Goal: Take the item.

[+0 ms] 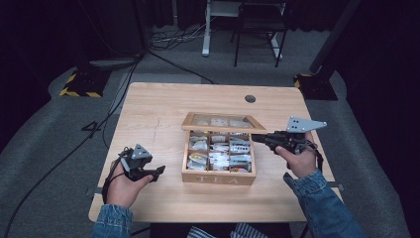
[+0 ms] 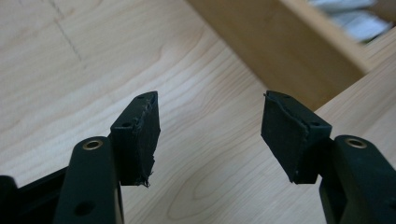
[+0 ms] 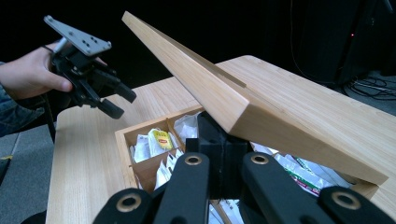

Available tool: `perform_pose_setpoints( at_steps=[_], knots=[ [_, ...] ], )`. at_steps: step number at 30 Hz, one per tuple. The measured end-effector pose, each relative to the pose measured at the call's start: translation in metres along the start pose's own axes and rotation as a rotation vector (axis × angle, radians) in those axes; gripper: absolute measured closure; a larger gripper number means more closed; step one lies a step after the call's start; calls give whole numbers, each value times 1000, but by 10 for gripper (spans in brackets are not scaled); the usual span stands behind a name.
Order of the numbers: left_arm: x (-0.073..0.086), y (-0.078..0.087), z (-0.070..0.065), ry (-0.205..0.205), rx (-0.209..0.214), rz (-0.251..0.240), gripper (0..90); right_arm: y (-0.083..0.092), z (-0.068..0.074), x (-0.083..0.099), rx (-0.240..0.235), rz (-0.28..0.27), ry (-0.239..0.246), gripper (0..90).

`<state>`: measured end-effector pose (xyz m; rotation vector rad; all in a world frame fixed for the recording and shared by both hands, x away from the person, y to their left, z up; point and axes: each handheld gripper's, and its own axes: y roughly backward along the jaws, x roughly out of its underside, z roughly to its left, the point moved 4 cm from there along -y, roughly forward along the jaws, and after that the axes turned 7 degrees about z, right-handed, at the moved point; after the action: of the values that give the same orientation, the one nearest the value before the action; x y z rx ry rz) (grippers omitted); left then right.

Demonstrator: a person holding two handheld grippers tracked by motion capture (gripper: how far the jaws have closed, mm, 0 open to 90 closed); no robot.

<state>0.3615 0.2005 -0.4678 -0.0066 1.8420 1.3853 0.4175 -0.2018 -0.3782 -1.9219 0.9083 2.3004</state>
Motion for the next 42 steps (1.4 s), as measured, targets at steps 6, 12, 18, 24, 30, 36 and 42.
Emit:
perform_pose_setpoints(
  at_steps=[6,12,18,24,30,36,42],
  knots=[
    [-20,18,-13,-33,39,-69,385,2,-1,0,-4,-7,-6,900],
    [-33,30,-26,-46,75,-109,382,2,-1,-1,-3,-7,-6,900],
    [-43,32,-36,-62,103,-123,380,2,-1,0,-4,-7,-7,900],
    [-53,27,-54,-115,148,-108,380,2,-1,0,-7,-8,-9,900],
    [-67,24,-74,-179,172,-107,384,2,-1,0,-9,-8,-10,900],
    [-79,16,-93,-217,217,-98,390,2,-1,0,-9,-8,-11,900],
    [-89,5,-108,-247,253,-88,394,2,-1,0,-10,-8,-11,900]
  ],
)
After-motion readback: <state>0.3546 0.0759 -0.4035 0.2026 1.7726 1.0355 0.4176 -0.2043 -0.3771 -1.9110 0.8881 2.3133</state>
